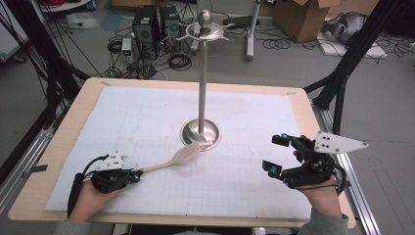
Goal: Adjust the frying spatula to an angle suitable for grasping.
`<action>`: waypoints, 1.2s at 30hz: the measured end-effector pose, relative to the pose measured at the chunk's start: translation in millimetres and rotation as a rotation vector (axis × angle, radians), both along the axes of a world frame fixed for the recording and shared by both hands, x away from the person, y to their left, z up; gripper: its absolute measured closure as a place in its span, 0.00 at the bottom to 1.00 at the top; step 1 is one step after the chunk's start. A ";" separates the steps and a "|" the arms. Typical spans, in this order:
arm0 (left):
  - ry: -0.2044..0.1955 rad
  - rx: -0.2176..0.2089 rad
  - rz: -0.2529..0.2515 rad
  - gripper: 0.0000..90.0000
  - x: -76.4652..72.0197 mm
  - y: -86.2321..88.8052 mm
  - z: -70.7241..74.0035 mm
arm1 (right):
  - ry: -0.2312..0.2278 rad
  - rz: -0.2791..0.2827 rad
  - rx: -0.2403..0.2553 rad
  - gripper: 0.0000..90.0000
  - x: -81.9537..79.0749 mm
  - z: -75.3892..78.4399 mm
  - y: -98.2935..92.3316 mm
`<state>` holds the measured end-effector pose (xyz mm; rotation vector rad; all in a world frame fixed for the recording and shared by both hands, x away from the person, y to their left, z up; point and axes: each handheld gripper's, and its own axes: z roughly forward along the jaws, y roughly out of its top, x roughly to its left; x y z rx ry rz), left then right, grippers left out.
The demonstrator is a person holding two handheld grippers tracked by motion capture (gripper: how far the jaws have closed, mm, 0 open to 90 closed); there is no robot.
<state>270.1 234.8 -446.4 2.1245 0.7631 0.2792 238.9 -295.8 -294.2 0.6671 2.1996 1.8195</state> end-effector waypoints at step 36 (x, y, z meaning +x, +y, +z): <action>-0.022 -0.030 0.161 1.00 44.4 19.2 -3.3 | 0.019 0.009 -0.001 0.15 0.1 -4.6 1.4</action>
